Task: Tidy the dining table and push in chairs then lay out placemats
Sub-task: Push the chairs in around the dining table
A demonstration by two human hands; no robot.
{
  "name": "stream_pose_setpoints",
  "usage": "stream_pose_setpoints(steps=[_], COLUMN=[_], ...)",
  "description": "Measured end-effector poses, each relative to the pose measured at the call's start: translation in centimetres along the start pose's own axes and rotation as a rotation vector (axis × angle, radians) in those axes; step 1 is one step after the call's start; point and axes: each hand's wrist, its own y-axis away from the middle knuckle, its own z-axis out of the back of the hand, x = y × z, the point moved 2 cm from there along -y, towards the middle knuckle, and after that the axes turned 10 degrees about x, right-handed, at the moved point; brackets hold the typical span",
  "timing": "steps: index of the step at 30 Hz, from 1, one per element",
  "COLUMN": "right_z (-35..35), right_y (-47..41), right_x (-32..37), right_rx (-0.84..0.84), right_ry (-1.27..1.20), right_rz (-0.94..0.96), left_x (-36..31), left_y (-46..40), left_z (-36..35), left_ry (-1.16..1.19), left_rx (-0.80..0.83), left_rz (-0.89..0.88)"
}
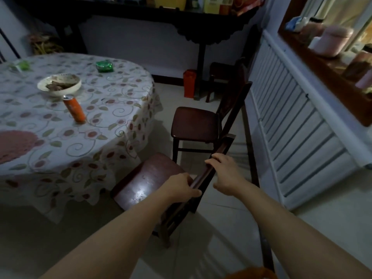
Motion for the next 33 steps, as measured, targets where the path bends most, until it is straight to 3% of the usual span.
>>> stream_pose_setpoints(steps=[4,11,17,26,33], right_z=[0.1,0.1,0.3,6.0,10.5], right_y=[-2.9,-6.4,-9.0,-13.8,-19.1], right_x=[-1.8,-2.8,-1.8,4.7,12.1], right_rx=[-0.024,-0.089,-0.027,-0.016,-0.098], right_ry=[0.259,0.355,0.484,0.563,0.615], right_rz=[0.192,0.483,0.658,0.722,0.741], left_x=[-1.3,-1.9,-1.5,2.0,6.6], left_y=[-1.1,-1.8,-1.8,-0.7,0.4], left_z=[-0.5,-3.6,-3.2,4.7,13.5], left_ry=[-0.130,-0.309,-0.334,-0.337,-0.296], left_rx=[-0.095,-0.359,-0.417,-0.624,-0.764], left_rz=[0.069,0.337,0.350,0.387,0.419])
